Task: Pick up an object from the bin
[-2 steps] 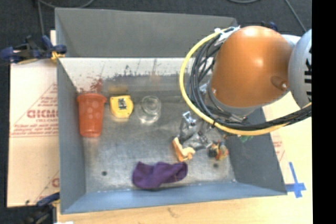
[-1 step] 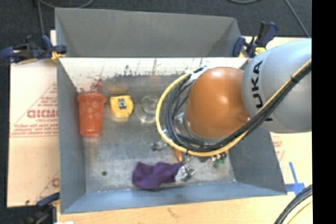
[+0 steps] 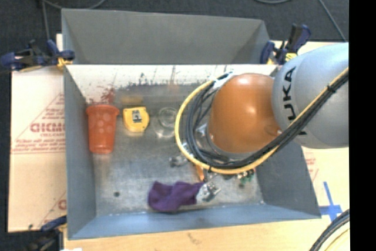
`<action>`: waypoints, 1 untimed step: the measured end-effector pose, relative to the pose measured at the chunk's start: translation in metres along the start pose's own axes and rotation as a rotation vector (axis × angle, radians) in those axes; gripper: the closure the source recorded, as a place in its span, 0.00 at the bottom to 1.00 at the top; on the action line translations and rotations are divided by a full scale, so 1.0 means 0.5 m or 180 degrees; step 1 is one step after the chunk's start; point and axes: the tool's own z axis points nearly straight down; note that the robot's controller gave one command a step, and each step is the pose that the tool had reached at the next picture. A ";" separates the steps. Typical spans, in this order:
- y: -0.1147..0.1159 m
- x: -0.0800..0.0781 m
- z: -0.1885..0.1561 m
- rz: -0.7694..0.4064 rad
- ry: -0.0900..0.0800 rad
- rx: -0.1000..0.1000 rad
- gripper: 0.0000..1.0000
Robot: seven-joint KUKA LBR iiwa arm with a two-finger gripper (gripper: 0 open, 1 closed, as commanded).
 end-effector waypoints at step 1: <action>0.030 -0.037 0.173 -0.1117 0.0036 0.0011 1.00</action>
Offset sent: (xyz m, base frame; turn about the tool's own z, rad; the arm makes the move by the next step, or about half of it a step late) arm 0.0000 0.0000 0.0000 0.0000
